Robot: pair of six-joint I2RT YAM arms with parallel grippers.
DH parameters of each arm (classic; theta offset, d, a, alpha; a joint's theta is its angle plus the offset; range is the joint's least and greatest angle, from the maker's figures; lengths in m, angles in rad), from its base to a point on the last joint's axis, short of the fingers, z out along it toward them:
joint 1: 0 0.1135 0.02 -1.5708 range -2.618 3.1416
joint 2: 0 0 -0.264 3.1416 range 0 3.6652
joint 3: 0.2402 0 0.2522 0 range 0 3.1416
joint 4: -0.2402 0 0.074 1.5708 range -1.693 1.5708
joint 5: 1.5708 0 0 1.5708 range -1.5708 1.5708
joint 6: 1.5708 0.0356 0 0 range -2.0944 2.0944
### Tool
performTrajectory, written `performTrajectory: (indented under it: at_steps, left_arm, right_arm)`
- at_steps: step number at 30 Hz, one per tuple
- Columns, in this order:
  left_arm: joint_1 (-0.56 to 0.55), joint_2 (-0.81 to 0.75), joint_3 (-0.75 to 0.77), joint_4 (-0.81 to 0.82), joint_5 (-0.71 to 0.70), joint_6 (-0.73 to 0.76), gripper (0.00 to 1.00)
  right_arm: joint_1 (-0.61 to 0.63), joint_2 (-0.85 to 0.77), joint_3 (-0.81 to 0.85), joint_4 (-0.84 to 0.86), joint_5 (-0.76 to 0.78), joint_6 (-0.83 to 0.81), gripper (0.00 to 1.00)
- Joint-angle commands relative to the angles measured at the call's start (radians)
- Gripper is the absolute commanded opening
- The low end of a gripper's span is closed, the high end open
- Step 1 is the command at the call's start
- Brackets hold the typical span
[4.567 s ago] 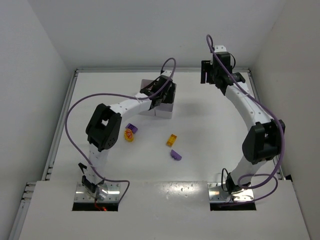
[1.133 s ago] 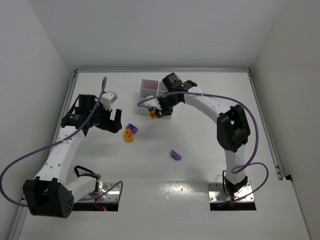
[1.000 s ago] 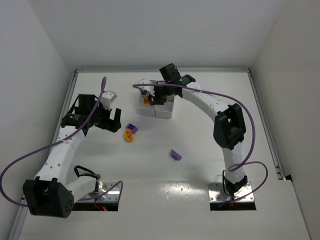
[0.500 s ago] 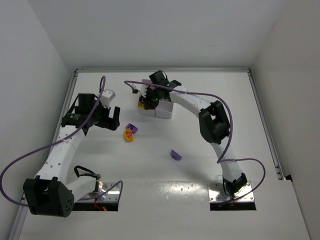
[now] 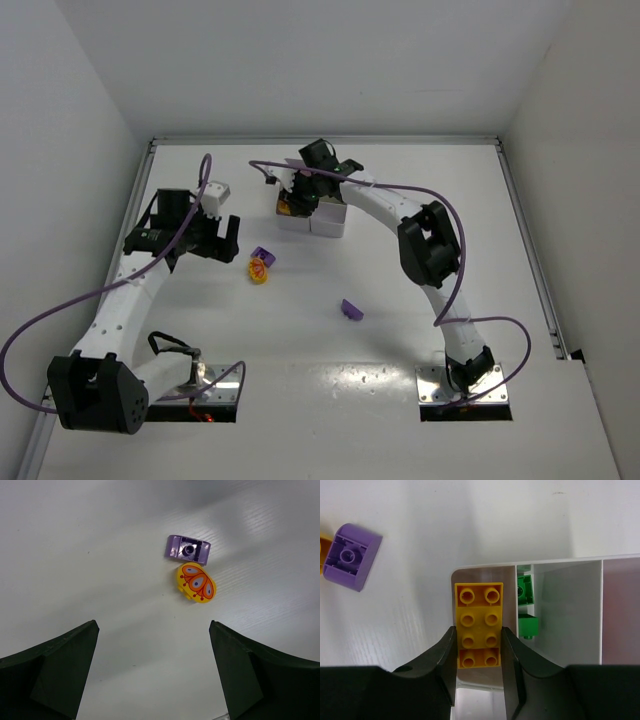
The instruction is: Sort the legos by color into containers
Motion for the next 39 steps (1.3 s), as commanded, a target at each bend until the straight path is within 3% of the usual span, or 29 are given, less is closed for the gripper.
performTrajectory:
  at_steps: [1,5,6,10,18,22,25,30,39]
  left_arm:
    - [0.012,-0.004,0.001,0.018,-0.005,-0.010,1.00]
    - [0.012,0.005,0.001,0.018,0.005,-0.010,1.00]
    - [0.012,0.005,0.001,0.018,0.005,-0.010,1.00]
    - [0.012,0.005,-0.019,0.037,0.042,-0.020,1.00]
    - [0.003,0.023,-0.047,0.057,0.185,0.069,0.98]
    - [0.003,0.069,-0.035,0.072,0.159,-0.066,0.83]
    - [-0.099,0.054,-0.058,0.114,0.062,-0.156,0.77]
    - [-0.218,0.066,-0.072,0.142,-0.042,-0.275,0.77]
    - [-0.227,0.151,-0.079,0.069,-0.065,-0.525,0.73]
  right_arm:
    - [0.002,0.005,0.038,0.037,0.012,-0.016,0.13]
    - [0.002,0.005,0.038,0.037,0.034,-0.025,0.33]
    - [0.002,0.005,0.029,0.037,0.045,-0.025,0.43]
    - [0.002,-0.007,0.014,0.058,0.045,-0.025,0.59]
    - [0.002,-0.123,-0.028,0.089,0.035,0.064,0.64]
    - [-0.027,-0.237,-0.064,0.116,0.117,0.244,0.65]
    - [-0.069,-0.306,-0.100,0.092,0.164,0.292,0.65]
    - [-0.143,-0.366,-0.173,0.060,0.224,0.372,0.65]
    - [-0.221,-0.495,-0.319,0.053,0.246,0.404,0.66]
